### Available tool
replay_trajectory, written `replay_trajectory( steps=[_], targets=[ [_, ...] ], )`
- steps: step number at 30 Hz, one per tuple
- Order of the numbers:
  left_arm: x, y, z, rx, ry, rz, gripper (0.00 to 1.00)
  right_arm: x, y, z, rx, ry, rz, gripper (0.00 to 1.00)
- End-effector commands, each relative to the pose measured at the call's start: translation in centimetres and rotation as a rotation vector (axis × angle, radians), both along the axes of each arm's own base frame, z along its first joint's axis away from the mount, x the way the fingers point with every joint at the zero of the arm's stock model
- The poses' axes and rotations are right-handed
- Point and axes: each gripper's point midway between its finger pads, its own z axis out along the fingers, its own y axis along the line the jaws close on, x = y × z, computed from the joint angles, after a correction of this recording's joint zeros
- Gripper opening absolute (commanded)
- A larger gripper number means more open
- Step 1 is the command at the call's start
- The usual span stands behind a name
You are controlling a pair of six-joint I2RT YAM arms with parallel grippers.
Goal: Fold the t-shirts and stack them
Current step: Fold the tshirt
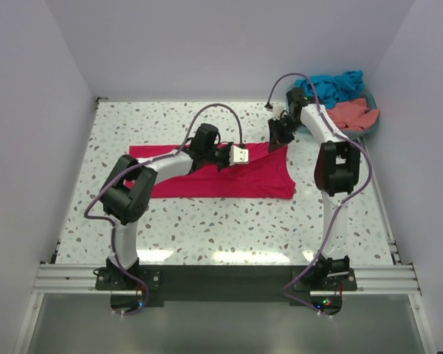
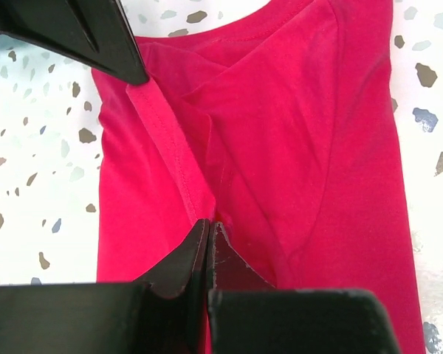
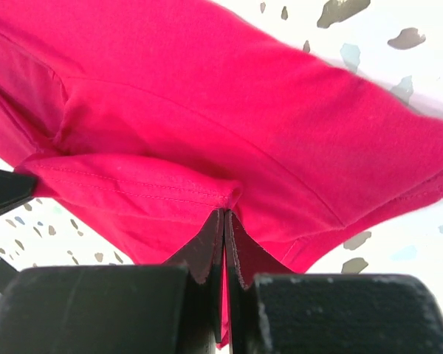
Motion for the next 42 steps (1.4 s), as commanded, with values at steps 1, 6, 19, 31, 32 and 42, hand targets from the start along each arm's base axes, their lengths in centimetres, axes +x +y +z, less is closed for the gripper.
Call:
replay_trajectory(
  steps=[1,6,19,31,32,42],
  targets=[
    [0.7,-0.1,2.1,-0.066,-0.017,0.019,0.00,1.7,1.4,1.6,0.044,-0.064,0.006,0.00],
    [1.4,0.7,2.1,-0.089,0.019,0.065,0.00,2.5,2.1,1.6,0.031,-0.081,0.018,0.00],
    [1.9,2.4,1.1,-0.083,0.033,0.122,0.00,3.9,2.9,1.2,-0.007,-0.121,0.031,0.00],
    [3.8,4.0,-0.1,-0.077,0.056,0.249,0.09,5.0,3.2,0.8,-0.052,-0.160,0.018,0.06],
    [4.2,4.3,-0.2,-0.074,0.059,0.274,0.14,5.0,3.3,1.0,-0.052,-0.165,0.023,0.11],
    [8.1,10.1,0.0,-0.060,0.181,0.665,0.29,2.9,0.3,5.6,-0.157,-0.249,0.068,0.48]
  ],
)
